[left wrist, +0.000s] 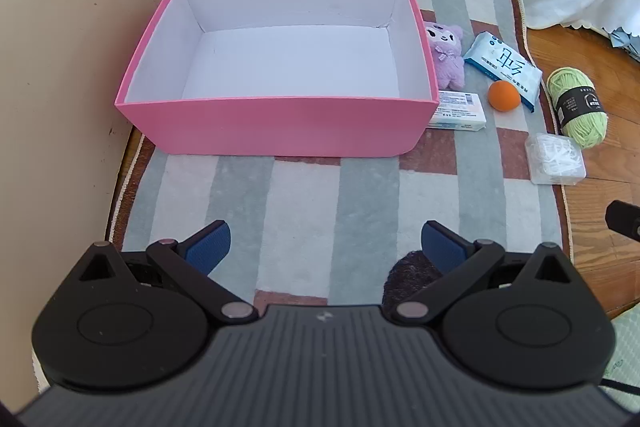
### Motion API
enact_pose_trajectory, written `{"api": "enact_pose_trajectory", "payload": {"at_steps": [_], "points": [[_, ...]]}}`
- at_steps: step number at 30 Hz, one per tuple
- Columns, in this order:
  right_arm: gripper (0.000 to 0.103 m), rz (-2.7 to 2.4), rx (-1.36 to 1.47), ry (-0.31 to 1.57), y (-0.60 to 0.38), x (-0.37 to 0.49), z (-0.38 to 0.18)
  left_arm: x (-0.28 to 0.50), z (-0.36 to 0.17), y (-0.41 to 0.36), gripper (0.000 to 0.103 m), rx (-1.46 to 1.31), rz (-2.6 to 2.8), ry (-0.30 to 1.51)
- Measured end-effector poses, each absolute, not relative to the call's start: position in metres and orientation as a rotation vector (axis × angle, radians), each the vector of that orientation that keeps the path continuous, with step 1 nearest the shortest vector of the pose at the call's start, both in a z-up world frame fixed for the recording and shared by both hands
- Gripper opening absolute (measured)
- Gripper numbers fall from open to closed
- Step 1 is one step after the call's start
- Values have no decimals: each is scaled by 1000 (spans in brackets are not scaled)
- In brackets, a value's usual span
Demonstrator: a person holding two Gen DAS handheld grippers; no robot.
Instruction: Organize objects
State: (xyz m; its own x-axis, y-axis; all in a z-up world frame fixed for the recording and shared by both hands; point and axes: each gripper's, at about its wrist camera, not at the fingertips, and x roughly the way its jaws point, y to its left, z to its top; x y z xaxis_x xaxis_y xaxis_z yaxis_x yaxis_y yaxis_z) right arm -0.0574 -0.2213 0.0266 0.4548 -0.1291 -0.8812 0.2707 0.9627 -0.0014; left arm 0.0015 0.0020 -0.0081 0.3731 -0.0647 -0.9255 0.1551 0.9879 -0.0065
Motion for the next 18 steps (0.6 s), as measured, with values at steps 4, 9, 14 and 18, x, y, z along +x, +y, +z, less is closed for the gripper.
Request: {"api": "enact_pose_trajectory", "payload": {"at_steps": [4,9,14,18], "points": [[102,-248,146,1073,-221,-57,26,1,-9,3,103,84,-140,1181],[102,-252,147,1076,-222,-57,24,2,-11,5,103,82,-140,1182],[102,-266,146,1085,-224,-56,21,1,-15,5,103,83,-139,1197],[102,-276,150,1087,-226,-56,20,0,-17,4,103,87,-145,1203]]}}
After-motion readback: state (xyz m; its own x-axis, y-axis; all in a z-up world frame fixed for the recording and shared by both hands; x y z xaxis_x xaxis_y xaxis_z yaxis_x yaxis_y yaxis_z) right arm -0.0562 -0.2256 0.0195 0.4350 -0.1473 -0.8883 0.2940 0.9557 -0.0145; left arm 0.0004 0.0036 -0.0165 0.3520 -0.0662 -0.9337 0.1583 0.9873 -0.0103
